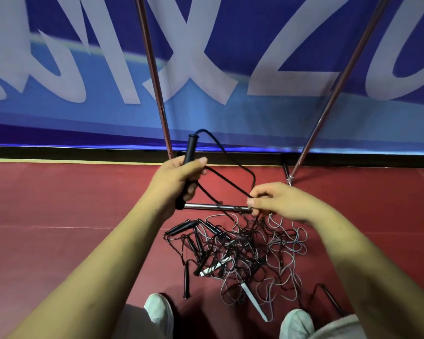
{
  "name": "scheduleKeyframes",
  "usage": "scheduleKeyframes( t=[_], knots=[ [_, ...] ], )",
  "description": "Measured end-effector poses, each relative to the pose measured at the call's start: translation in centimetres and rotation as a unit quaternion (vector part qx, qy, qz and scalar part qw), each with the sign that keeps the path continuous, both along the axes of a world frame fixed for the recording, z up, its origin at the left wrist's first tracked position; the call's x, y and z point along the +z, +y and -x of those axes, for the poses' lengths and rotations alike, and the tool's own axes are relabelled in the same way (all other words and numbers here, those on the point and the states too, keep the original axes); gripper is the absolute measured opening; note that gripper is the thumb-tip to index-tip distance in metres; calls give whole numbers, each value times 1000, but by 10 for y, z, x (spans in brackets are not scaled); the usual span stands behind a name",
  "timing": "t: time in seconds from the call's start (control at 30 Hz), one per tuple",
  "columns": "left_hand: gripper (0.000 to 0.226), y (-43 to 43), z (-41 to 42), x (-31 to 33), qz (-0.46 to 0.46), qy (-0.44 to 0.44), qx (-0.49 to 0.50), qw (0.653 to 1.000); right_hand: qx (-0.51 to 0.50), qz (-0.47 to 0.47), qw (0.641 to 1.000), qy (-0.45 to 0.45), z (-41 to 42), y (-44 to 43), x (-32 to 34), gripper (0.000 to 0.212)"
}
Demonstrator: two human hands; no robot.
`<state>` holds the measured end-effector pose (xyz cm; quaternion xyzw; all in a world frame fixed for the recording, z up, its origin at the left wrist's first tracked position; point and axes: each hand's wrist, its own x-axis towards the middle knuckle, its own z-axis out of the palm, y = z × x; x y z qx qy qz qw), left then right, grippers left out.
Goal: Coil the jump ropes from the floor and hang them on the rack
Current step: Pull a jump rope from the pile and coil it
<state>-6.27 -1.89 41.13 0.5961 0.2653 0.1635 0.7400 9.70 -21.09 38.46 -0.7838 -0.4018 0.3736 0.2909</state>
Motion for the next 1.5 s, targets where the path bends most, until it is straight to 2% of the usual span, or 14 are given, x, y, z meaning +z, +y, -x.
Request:
scheduleKeyframes(
  t=[0.13, 0.23, 0.3, 0.37, 0.5, 0.7, 0.77, 0.87, 1.0, 1.07, 1.13, 1.2, 1.37, 1.5],
  knots=[
    [21, 24, 4, 7, 118, -58, 103, 986, -19, 100, 993, -55, -22, -20, -12, 21],
    [16, 42, 17, 0, -77, 71, 149, 983, -70, 67, 994, -46, -22, -25, -16, 21],
    [6, 41, 21, -4, -207, 166, 160, 951, -109, -7, 994, -30, -14, -17, -7, 18],
    [23, 34, 18, -4, -235, 178, 138, 946, -117, -66, 991, -11, -2, -8, 3, 15],
    [16, 9, 8, -5, -132, 93, -3, 987, -54, -104, 993, 27, 23, 9, 15, 11],
    [33, -8, 5, -6, -118, 119, -240, 956, -65, -177, 974, 122, 28, 17, 20, 16],
    [29, -5, 5, -6, -132, 103, -215, 962, -4, -68, 996, 63, 19, 9, 17, 23],
    [24, 6, 1, -1, 53, -23, -69, 996, 70, 140, 987, 35, 1, -8, -3, 29],
    [23, 37, 6, 9, 247, -103, 89, 959, -21, 177, 984, 18, -25, -29, -21, 25],
    [17, 52, 13, 6, 183, -56, 153, 969, -29, 158, 987, -28, -26, -30, -17, 25],
    [8, 56, 21, 0, -28, 92, 171, 981, -51, 85, 995, -28, -18, -23, -10, 24],
    [17, 48, 22, -4, -138, 175, 140, 965, -59, 27, 998, -21, -6, -13, 1, 23],
    [19, 10, 11, -5, -129, 110, -53, 984, 16, -1, 1000, -25, 32, 12, 11, 11],
    [29, -12, 9, -3, -112, 105, -221, 963, -15, -95, 995, -8, 39, 22, 12, 12]
  ],
)
